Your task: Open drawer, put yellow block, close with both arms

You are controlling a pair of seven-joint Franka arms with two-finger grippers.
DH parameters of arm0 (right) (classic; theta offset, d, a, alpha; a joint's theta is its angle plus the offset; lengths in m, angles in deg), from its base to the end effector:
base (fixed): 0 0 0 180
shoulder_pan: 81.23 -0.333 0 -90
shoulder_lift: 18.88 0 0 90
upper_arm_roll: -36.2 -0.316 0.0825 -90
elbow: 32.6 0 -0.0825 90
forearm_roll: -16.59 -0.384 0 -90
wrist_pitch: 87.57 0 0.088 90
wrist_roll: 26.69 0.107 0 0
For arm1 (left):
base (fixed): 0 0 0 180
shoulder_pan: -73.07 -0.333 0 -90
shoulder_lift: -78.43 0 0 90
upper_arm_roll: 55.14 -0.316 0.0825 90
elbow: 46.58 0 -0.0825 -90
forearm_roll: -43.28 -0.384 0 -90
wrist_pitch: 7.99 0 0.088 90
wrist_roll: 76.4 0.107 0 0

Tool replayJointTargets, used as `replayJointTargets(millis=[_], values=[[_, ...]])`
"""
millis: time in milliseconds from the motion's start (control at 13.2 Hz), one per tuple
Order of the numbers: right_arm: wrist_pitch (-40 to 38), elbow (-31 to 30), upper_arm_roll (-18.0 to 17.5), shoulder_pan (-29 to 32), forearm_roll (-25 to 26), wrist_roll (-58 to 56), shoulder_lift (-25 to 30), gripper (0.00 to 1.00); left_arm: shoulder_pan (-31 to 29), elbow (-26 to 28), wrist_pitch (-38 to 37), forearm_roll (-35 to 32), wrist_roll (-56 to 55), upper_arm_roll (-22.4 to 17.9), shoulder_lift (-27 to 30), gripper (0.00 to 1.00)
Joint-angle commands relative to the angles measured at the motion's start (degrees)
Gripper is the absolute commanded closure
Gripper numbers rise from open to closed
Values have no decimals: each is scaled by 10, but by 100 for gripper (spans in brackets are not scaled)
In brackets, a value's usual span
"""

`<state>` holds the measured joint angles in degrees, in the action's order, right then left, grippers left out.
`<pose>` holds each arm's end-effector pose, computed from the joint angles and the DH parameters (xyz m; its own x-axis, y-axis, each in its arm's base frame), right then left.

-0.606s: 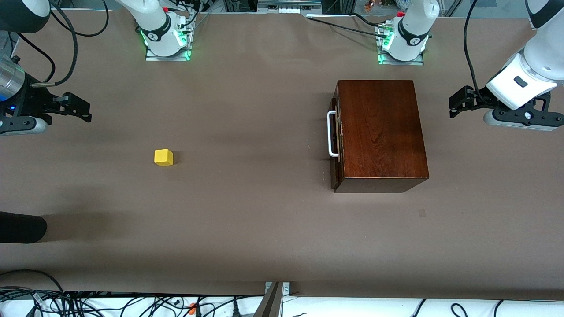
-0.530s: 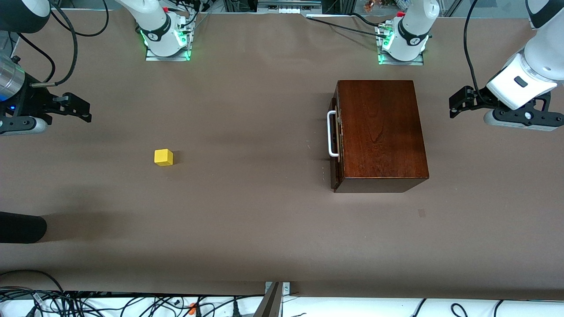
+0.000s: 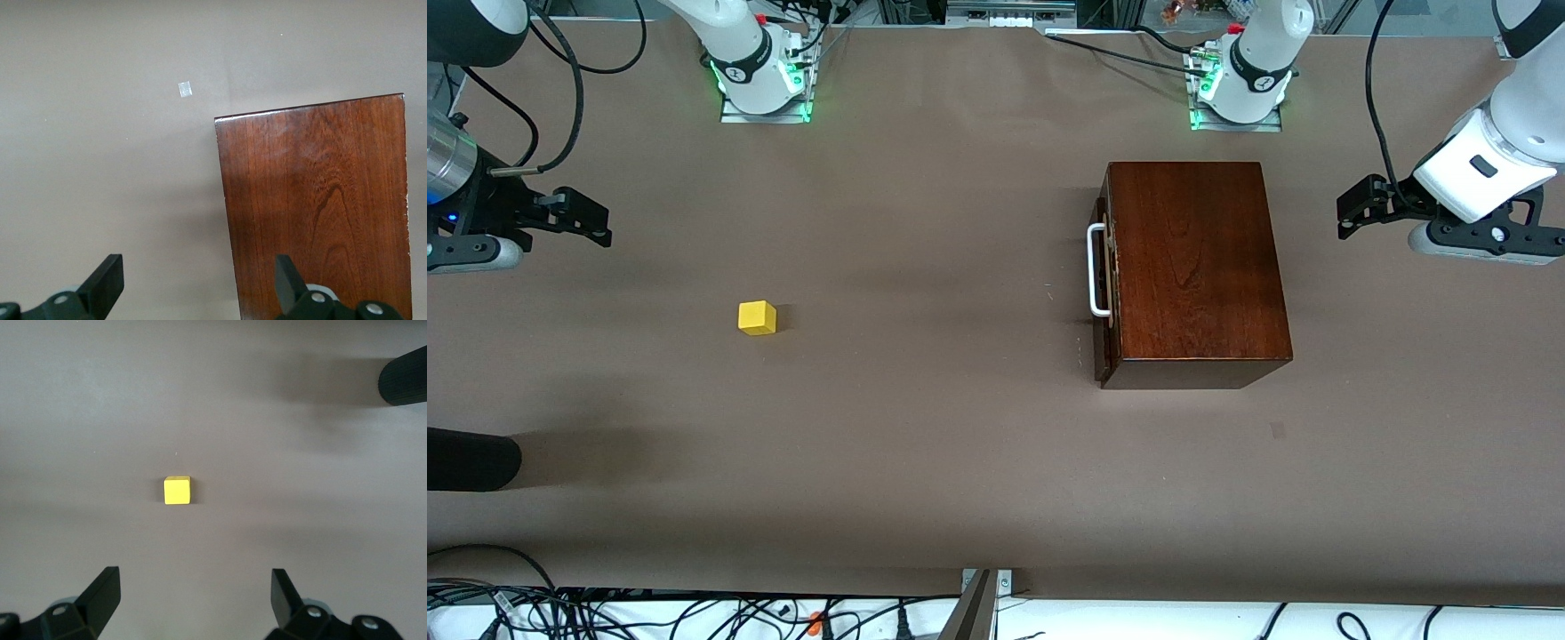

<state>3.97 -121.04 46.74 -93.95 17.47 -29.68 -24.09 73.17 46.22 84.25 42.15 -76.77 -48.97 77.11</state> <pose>0.5824 0.0252 0.5888 0.9952 0.0906 -0.0369 0.0918 -0.9953 0.0301 0.5600 -0.0588 0.5920 0.9941 -0.1036 -0.0326 -0.1042 -0.9944 -0.0174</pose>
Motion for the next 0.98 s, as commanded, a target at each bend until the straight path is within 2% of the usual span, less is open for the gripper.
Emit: replayJointTargets(millis=[0, 379, 606, 757, 909], values=[[-10, 9, -3, 6, 0, -7, -1, 0, -3, -17, -13, 1, 12, 0, -8, 0], [-10, 9, -3, 5, 0, -7, -1, 0, -1, -16, -20, 1, 9, 2, -25, 0], [-10, 9, -3, 6, 0, -7, -1, 0, 8, -16, -97, 1, 10, 6, -53, 0], [-10, 10, -3, 5, 0, -7, -2, 0, 11, -18, -95, 22, 4, 10, -79, 0], [-10, 9, -3, 6, 0, -7, -2, 0, 41, -18, -53, 35, -5, 21, -98, 0]])
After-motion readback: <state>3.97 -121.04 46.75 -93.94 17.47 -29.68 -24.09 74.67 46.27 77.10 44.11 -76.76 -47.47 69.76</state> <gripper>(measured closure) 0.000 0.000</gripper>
